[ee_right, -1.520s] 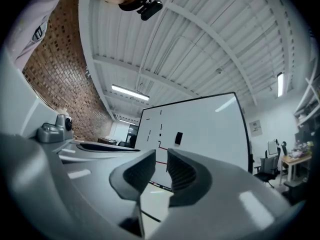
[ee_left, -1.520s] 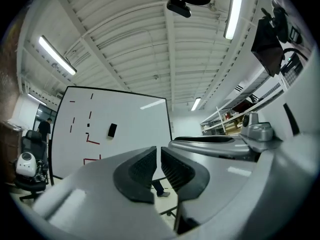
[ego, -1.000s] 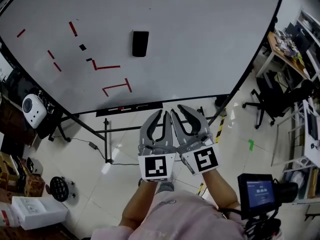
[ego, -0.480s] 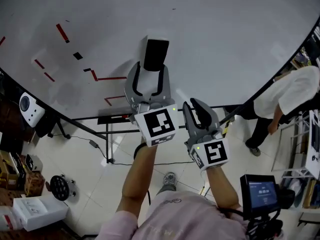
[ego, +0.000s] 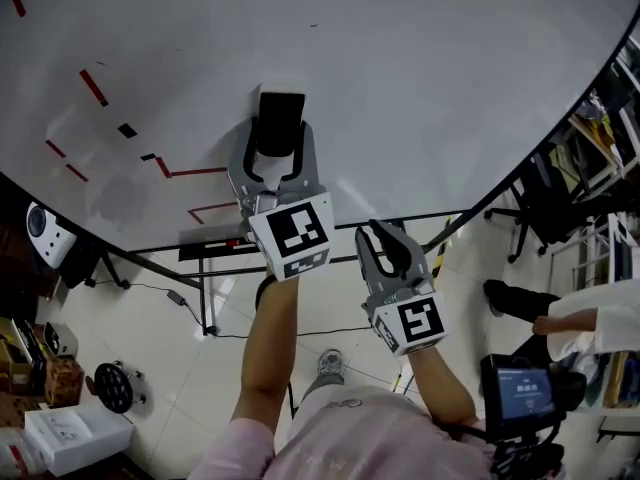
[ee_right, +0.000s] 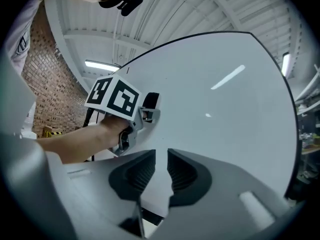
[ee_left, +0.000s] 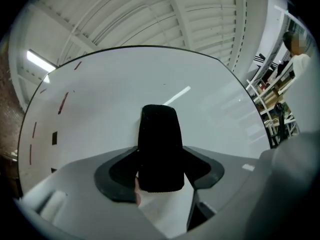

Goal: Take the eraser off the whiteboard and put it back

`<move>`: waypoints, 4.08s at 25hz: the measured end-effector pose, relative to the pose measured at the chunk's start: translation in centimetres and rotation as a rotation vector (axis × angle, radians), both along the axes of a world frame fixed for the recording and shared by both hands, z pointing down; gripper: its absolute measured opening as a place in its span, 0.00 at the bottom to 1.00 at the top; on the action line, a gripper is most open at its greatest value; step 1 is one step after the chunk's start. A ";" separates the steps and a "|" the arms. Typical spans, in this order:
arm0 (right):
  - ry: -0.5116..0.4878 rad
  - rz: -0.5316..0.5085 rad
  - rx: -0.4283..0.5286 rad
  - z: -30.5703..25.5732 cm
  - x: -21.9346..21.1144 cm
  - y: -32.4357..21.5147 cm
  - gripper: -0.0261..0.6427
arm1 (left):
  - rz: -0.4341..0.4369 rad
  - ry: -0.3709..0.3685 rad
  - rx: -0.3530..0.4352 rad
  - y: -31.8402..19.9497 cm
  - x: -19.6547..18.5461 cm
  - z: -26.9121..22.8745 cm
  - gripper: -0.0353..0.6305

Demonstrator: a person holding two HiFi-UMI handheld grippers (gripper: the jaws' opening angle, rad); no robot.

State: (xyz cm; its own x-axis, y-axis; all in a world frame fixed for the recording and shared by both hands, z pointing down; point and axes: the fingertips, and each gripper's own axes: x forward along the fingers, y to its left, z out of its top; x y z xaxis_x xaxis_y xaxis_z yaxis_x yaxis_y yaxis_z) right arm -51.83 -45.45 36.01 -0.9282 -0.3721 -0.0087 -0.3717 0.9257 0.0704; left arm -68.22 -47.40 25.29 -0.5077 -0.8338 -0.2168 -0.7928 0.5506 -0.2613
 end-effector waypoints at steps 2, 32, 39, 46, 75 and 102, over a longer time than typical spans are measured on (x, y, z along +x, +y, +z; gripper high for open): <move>-0.005 0.000 0.002 -0.1 0.6 0.1 0.14 | 0.013 0.027 0.022 0.5 0.0 0.0 0.46; -0.094 -0.109 -0.005 -3.5 51.2 33.1 0.14 | 0.015 0.125 0.196 44.7 55.9 -1.4 0.46; -0.170 -0.187 -0.048 -4.6 46.2 40.2 0.14 | -0.032 0.099 0.216 52.9 55.0 -2.4 0.46; -0.146 -0.279 -0.032 -4.3 42.4 46.8 0.14 | -0.061 0.136 0.240 57.8 52.5 -1.7 0.46; -0.152 -0.200 -0.037 -4.1 47.1 48.9 0.14 | 0.071 0.137 0.187 57.4 58.0 -0.5 0.46; -0.157 -0.144 -0.046 -3.1 53.0 37.5 0.14 | 0.124 0.173 0.254 47.6 62.1 0.0 0.46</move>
State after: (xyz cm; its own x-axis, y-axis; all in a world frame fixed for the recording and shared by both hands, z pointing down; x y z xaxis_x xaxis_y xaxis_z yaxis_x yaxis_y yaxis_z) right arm 1.19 -7.96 32.93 -0.9603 -0.2394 -0.1435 -0.2389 0.9708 -0.0212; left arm -6.07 0.16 25.26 -0.4534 -0.8218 -0.3451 -0.8784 0.4776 0.0168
